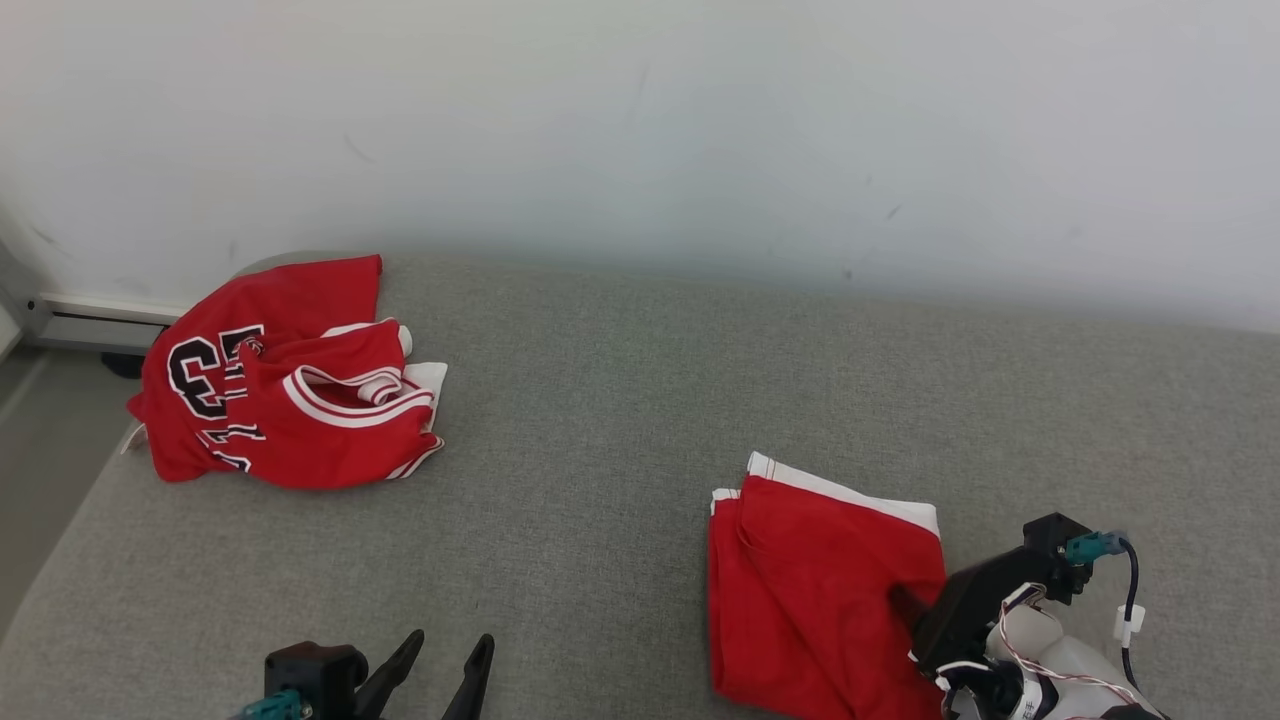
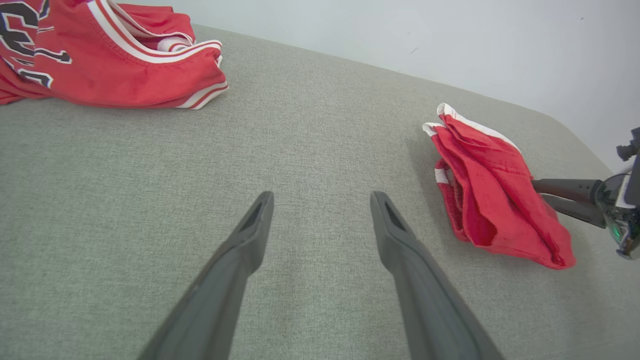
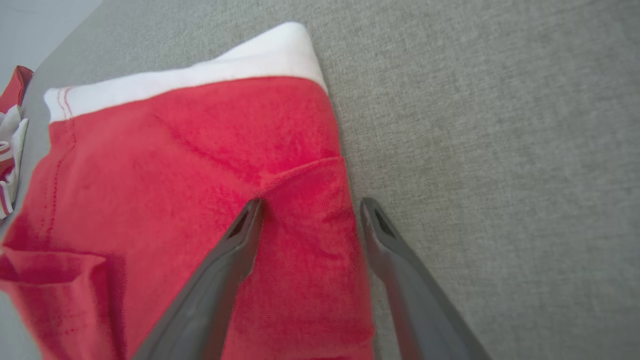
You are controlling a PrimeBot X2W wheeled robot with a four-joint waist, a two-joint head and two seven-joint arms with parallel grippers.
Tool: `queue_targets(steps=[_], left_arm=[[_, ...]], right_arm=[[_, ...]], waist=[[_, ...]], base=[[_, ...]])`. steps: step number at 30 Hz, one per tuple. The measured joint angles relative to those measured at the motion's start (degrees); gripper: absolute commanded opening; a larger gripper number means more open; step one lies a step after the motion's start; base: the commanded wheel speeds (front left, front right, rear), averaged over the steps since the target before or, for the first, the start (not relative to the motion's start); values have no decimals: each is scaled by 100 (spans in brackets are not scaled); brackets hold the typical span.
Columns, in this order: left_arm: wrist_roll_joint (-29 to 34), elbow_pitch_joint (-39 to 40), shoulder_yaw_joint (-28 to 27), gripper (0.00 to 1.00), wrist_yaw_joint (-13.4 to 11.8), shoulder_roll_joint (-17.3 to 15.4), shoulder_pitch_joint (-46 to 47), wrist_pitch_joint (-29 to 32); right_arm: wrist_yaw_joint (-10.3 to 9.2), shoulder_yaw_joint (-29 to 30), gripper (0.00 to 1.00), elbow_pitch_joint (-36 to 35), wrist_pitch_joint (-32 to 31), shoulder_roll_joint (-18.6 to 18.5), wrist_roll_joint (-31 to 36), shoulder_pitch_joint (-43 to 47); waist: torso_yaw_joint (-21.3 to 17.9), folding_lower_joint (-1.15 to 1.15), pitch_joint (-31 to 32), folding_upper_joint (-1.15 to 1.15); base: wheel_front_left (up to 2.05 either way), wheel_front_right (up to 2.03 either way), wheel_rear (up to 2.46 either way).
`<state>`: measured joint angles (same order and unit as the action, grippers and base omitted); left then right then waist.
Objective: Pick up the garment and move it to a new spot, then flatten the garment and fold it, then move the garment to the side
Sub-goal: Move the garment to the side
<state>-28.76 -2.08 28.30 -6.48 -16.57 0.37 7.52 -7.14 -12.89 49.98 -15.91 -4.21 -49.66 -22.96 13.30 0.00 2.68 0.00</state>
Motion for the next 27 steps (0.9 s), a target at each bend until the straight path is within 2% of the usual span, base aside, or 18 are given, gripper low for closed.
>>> queue_targets(steps=[2, 3, 4, 6, 7, 14, 17, 23, 27], left_arm=[[0, 0, -4, 100, 0, -11, -1, 0], [0, 1, -3, 100, 0, -14, -1, 0], [0, 2, -3, 100, 0, -14, -1, 0], [0, 3, -3, 100, 0, -14, -1, 0], [0, 3, -3, 100, 0, -13, -1, 1], [-1, -15, -101, 100, -4, -5, -3, -2], [-7, -38, -159, 100, -5, 10, -14, -14], [-8, -53, -163, 100, -7, 44, -37, -60], [-8, -56, -154, 100, -7, 74, -137, -69]], right_arm=[[0, -2, 79, 48, -55, 0, 0, -44], [0, 14, 49, 137, -86, 3, -13, -118], [0, 20, 41, 175, -124, 3, -23, -133], [0, 25, 10, 233, -160, 2, -23, -138], [0, 18, 0, 272, -185, 0, -21, -153], [0, -403, 0, 344, -727, -193, 285, -560], [9, -669, 0, 200, -1026, -527, 568, -850], [7, -761, 0, -22, -1017, -1044, 962, -1222], [5, -812, 0, -81, -979, -1229, 1168, -1259]], waist=[[20, 0, -14, 0], [35, 0, -23, 0], [43, 0, -27, 0], [56, 0, -33, 0], [63, 0, -35, 0], [18, 0, 6, 0], [-68, 0, 88, 0], [-181, 0, 210, 0], [-235, 0, 269, 0]], base=[[0, 0, 0], [0, 0, 0], [0, 0, 0], [0, 0, 0], [0, 0, 0], [0, 0, 0], [0, 0, 0], [0, 0, 0], [0, 0, 0]])
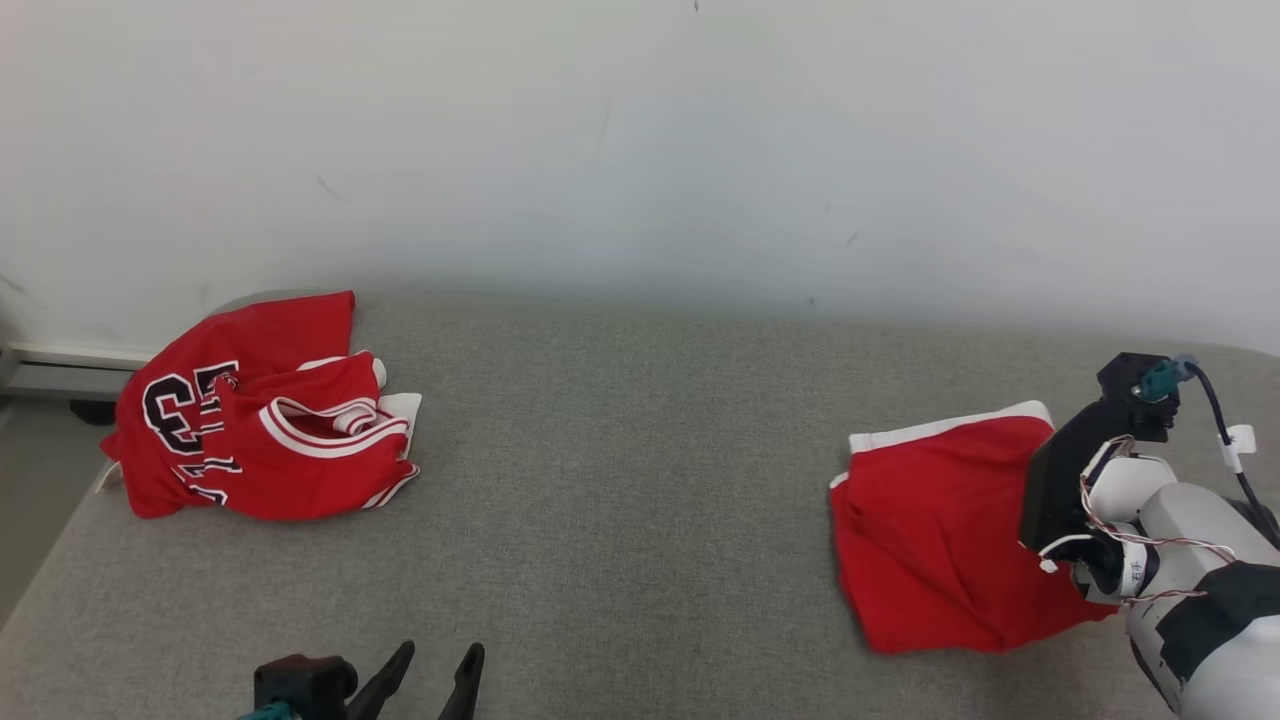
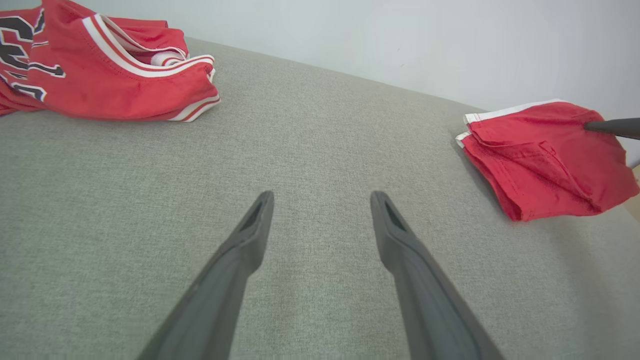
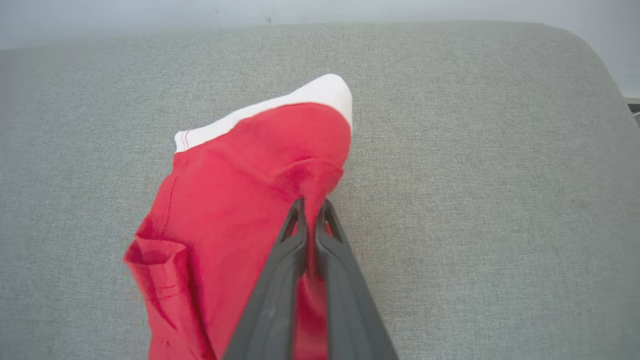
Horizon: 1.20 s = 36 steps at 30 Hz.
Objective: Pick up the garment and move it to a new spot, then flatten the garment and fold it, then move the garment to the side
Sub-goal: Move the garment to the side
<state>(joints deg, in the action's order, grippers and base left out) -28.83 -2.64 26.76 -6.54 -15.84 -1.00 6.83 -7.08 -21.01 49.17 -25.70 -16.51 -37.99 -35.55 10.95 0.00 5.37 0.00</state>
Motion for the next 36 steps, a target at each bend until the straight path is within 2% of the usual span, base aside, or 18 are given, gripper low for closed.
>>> queue_targets(steps=[8, 19, 28, 36], left_arm=[[-1, -3, 0, 100, 0, 2, 1, -25], [19, 37, 138, 100, 53, -71, 12, 67], [62, 168, 149, 100, 57, -201, 10, 133], [69, 310, 170, 100, 102, -246, 27, 246]], right_arm=[[-2, 38, 0, -47, 56, -207, 83, 80], [-3, 253, 0, 212, 102, -1082, 188, 286], [86, 147, 0, 215, 203, -1593, 433, 355], [49, 41, 0, 208, 455, -1927, 798, 343]], waist=[[-22, 0, 25, 0], [192, 0, -8, 0], [405, 0, -153, 0], [578, 0, -389, 0]], base=[[0, 0, 0], [0, 0, 0], [0, 0, 0], [0, 0, 0]])
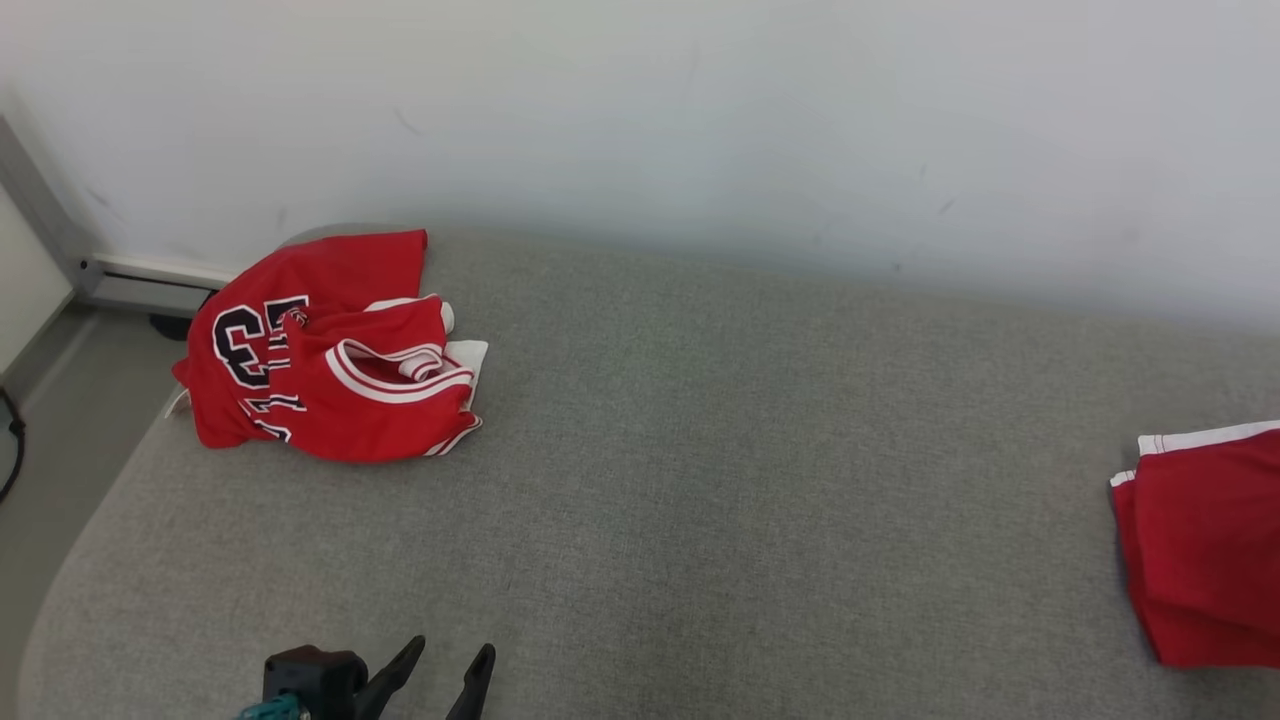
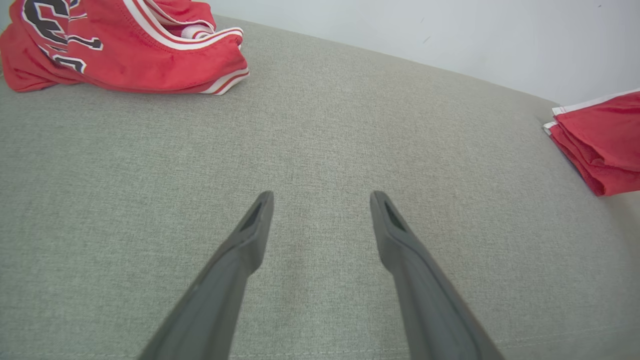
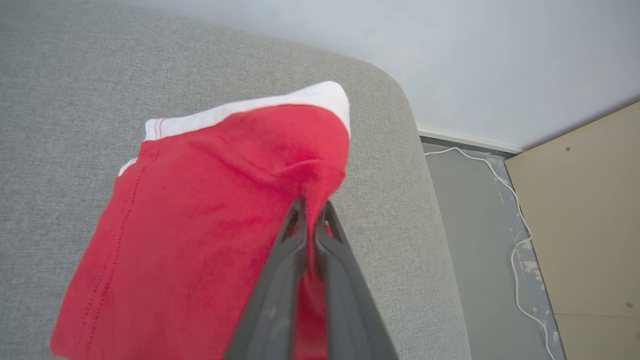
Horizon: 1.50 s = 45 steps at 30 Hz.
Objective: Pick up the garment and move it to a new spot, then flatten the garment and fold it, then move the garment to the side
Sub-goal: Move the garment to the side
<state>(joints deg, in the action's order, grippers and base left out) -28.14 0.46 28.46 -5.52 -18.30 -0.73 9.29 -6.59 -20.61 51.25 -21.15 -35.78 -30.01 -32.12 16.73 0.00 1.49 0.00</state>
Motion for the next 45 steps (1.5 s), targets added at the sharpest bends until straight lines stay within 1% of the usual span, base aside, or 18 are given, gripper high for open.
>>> queue_targets(steps=[6, 11, 14, 18, 26, 27, 28, 33, 38, 40, 42, 45], left_arm=[[97, 36, -25, 100, -1, -30, 7, 29], [98, 54, -59, 100, -3, -35, 18, 53], [98, 70, -83, 100, -9, -44, 20, 59], [103, 74, -109, 100, -10, -55, 28, 80], [127, 73, -22, 100, -10, -56, 122, 134], [143, 74, -13, 100, -8, -67, 122, 160], [147, 76, -1, 100, -3, -76, 123, 183], [148, 113, 7, 100, -2, -126, 122, 214], [148, 137, 11, 100, -2, -126, 122, 231], [148, 142, 8, 100, -2, -126, 121, 236], [148, 141, 3, 100, -2, -126, 121, 236], [148, 137, -4, 100, -8, -123, 114, 255]], right_arm=[[-46, -18, 0, 74, 51, -36, 205, -1], [-48, 2, 0, 171, 102, -46, 375, -16], [-48, 179, 0, 243, 163, 23, 383, -18], [-48, 403, 0, 502, 227, 244, 512, -68], [-48, 781, 0, 961, 494, 200, 816, -115], [-48, 844, 46, 999, 592, 194, 895, -121], [-48, 861, 100, 1005, 647, 190, 898, -120], [-48, 893, 100, 1022, 927, 196, 1105, -171], [-48, 877, 100, 965, 1323, 146, 1410, -458], [-48, 858, 100, 922, 1448, 140, 1437, -568], [-48, 831, 100, 907, 1499, 151, 1452, -611], [-49, 797, 100, 881, 1670, 276, 1450, -632]], waist=[[83, 0, -170, 0], [87, 1, -253, 0], [55, 0, -269, 0], [-15, 1, -275, 0], [-79, 0, -161, 0], [-81, 0, -146, 0], [-78, 0, -139, 0], [-52, 0, -135, 0], [-20, 0, -140, 0], [-12, 0, -136, 0], [-13, 1, -128, 0], [-31, 0, -83, 0]], base=[[0, 0, 0], [0, 0, 0], [0, 0, 0], [0, 0, 0], [0, 0, 0], [0, 0, 0], [0, 0, 0], [0, 0, 0], [0, 0, 0], [0, 0, 0], [0, 0, 0], [0, 0, 0]])
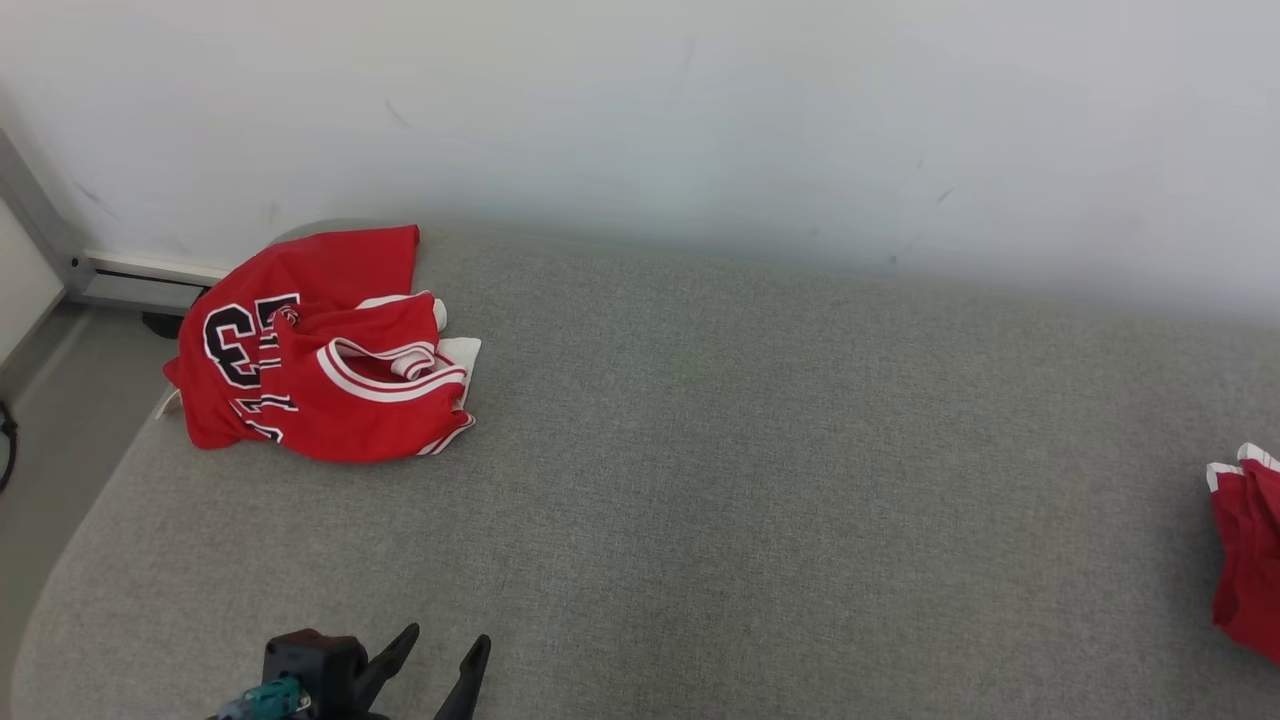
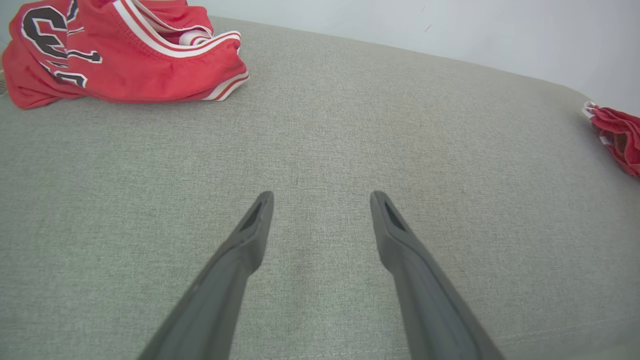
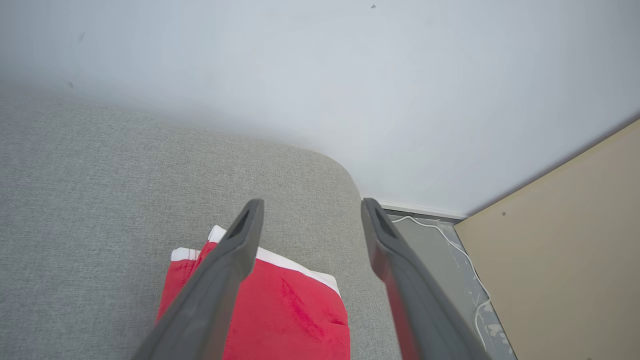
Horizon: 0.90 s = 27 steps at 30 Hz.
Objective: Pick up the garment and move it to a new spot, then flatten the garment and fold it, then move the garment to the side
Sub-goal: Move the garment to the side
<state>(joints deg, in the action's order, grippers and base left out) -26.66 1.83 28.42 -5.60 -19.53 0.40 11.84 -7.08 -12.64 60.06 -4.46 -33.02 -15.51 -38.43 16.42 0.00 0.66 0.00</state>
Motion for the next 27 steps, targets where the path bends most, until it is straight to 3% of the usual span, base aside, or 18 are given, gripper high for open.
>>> queue_targets(steps=[5, 14, 20, 27], left_arm=[[-1, -12, -15, 100, -1, 12, 1, -3], [-2, -93, -303, 100, -51, 59, -7, -234], [0, -155, -588, 100, -97, 121, -36, -470], [102, -235, -777, 100, -145, 186, -141, -720]], right_arm=[[25, 5, 100, -138, 311, 290, -98, -2], [717, 182, 100, -679, 1209, 1061, -719, 346], [1016, 144, 100, -1116, 1670, 1458, -861, 1072], [1063, 91, 100, -1800, 1775, 1758, -931, 1986]], waist=[[-30, 0, 77, -1], [-215, 0, 280, 0], [-424, 0, 453, 0], [-657, -1, 674, 0]], base=[[0, 0, 0], [0, 0, 0], [0, 0, 0], [0, 0, 0]])
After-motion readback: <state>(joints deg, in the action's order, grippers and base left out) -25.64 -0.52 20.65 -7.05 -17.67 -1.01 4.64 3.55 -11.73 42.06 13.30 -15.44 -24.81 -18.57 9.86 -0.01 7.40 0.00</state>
